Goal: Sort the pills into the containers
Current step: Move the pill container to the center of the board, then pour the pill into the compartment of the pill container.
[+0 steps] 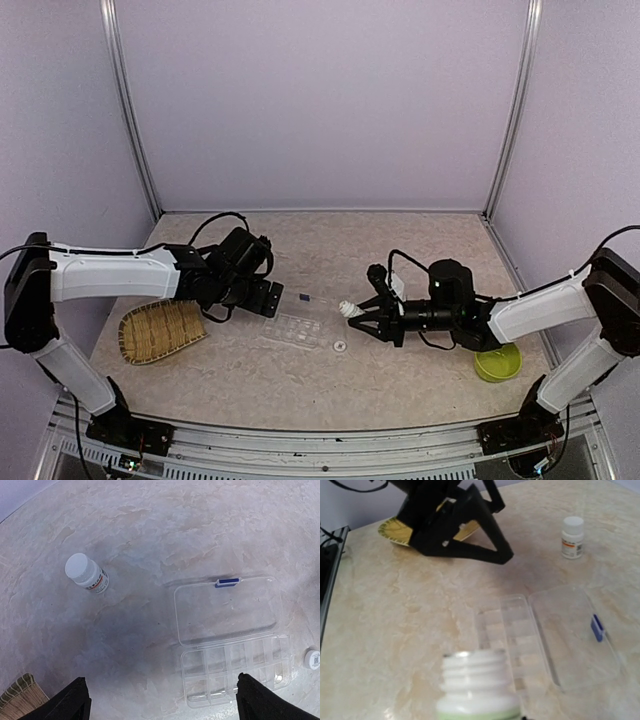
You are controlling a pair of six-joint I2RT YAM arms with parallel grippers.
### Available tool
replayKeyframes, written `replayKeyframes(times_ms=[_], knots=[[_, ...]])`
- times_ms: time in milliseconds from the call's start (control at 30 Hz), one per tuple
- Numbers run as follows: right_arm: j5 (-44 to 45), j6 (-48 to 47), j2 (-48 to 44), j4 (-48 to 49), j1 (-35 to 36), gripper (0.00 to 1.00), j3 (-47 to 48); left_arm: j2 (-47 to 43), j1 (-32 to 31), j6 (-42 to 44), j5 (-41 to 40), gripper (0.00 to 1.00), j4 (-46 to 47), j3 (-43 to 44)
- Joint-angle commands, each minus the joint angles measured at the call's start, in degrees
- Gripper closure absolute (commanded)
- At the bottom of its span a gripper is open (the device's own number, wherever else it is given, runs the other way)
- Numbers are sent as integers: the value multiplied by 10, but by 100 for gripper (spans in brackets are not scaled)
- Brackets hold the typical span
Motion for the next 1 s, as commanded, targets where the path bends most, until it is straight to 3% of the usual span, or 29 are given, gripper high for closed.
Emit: replayKeyframes(times_ms=[0,267,633,967], knots=[[8,-17,35,40,18,94,29,-26,10,-6,-8,1,76,-40],[26,-28,93,63,29,95,42,-85,34,4,-8,1,263,-154],[64,-61,128,17,42,95,71,-137,54,38,10,1,497,-310],[86,-72,159,1,55,94,92,-122,58,28,35,1,574,-351]])
